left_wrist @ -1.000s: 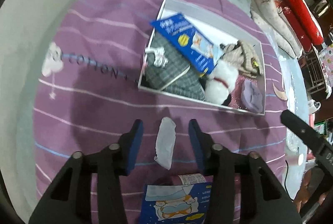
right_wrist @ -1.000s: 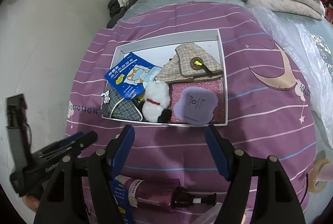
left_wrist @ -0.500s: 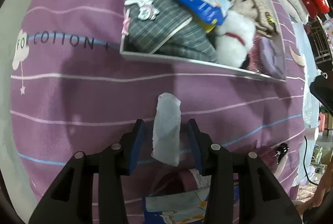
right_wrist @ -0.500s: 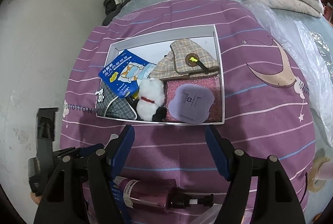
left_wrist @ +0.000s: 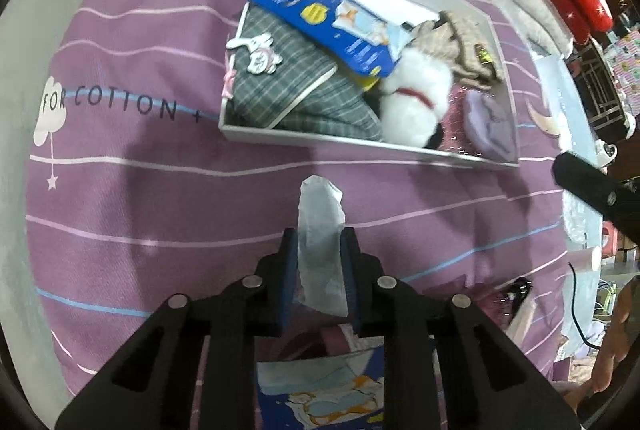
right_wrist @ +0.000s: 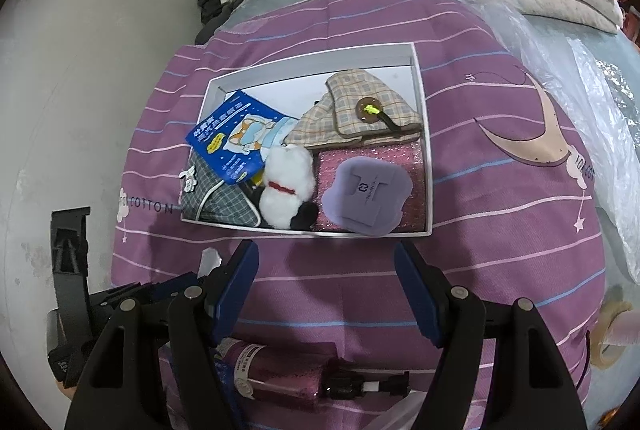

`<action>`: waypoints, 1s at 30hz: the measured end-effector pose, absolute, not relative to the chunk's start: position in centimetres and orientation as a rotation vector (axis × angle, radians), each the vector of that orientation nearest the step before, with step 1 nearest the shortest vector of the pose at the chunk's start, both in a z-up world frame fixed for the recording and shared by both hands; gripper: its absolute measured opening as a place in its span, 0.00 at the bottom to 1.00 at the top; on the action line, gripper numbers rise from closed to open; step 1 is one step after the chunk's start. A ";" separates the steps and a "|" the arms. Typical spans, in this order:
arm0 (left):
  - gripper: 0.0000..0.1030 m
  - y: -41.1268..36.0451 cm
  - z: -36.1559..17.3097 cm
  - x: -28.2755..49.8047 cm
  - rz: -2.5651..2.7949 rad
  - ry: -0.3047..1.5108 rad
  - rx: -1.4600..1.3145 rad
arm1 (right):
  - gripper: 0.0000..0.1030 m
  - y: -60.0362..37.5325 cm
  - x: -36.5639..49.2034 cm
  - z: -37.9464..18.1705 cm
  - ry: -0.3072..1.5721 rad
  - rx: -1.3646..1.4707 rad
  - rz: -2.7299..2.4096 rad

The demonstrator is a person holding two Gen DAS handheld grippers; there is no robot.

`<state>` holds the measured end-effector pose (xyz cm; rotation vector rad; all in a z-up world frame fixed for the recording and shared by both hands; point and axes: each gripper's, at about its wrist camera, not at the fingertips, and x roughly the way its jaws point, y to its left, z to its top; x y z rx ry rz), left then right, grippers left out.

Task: Organize soft objects
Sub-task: 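Grasp the clear bag with the beige puff with the right gripper while the left gripper holds the strip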

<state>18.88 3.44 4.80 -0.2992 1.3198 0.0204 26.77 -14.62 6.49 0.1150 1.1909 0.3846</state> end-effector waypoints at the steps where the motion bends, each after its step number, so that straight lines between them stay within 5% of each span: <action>1: 0.22 3.0 5.1 19.0 0.012 1.313 -0.295 | 0.69 -14.5 26.5 6.7 1.200 0.112 0.395; 12: 0.22 1.2 8.3 18.2 -0.109 1.218 -0.208 | 0.69 -16.4 22.5 9.3 1.235 0.120 0.385; 30: 0.22 -5.3 8.0 19.1 -0.233 1.194 -0.097 | 0.69 -27.5 18.0 -1.7 1.555 0.481 0.082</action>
